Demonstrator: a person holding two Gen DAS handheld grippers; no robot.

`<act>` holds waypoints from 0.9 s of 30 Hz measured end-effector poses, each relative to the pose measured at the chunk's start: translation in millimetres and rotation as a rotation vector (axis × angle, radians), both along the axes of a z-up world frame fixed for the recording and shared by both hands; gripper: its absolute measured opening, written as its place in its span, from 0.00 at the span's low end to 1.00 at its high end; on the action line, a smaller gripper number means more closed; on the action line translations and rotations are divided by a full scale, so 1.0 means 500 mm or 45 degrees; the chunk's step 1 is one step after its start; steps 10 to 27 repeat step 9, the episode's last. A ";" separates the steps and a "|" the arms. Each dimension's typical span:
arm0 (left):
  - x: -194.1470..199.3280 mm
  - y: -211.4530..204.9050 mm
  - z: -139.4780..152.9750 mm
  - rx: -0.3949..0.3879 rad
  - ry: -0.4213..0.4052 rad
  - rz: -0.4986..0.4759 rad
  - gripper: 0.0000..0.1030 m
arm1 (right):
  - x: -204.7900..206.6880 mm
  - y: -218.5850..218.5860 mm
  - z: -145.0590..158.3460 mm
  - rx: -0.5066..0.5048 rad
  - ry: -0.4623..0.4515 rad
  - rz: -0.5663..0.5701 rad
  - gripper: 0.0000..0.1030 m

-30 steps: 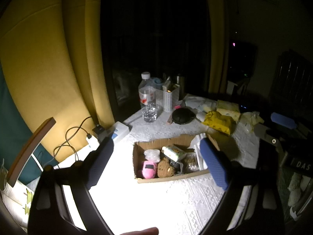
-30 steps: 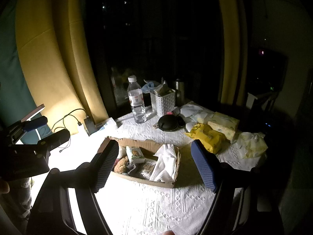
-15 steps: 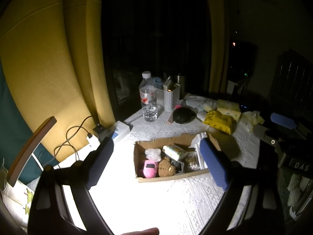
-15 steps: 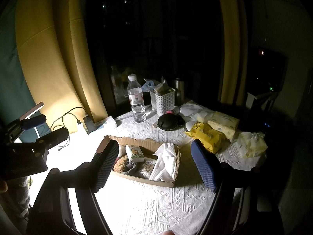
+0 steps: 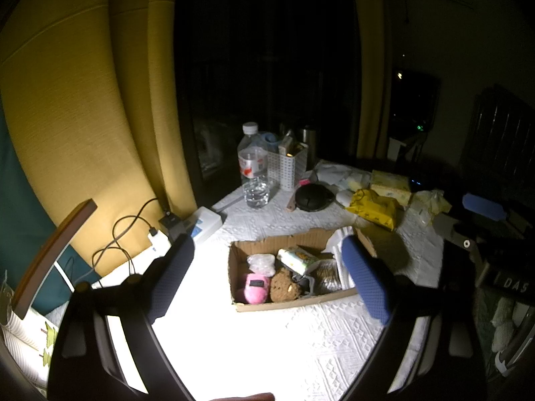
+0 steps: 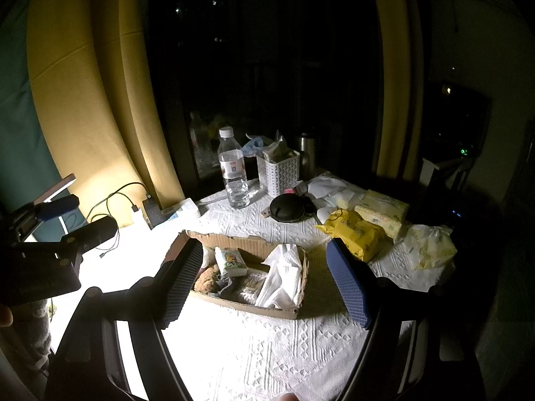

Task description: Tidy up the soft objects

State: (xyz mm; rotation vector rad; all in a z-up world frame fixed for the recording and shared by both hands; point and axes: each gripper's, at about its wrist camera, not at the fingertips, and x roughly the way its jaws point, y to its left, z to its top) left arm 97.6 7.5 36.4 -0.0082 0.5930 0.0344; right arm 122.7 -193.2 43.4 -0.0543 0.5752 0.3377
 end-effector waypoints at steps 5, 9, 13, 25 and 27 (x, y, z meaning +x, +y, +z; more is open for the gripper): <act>-0.001 -0.002 0.000 0.005 -0.004 -0.002 0.88 | 0.000 0.000 -0.001 0.000 0.001 0.000 0.77; 0.004 -0.010 -0.009 0.015 0.003 -0.019 0.88 | 0.000 0.001 -0.008 -0.002 0.007 -0.002 0.77; 0.004 -0.010 -0.009 0.015 0.003 -0.019 0.88 | 0.000 0.001 -0.008 -0.002 0.007 -0.002 0.77; 0.004 -0.010 -0.009 0.015 0.003 -0.019 0.88 | 0.000 0.001 -0.008 -0.002 0.007 -0.002 0.77; 0.004 -0.010 -0.009 0.015 0.003 -0.019 0.88 | 0.000 0.001 -0.008 -0.002 0.007 -0.002 0.77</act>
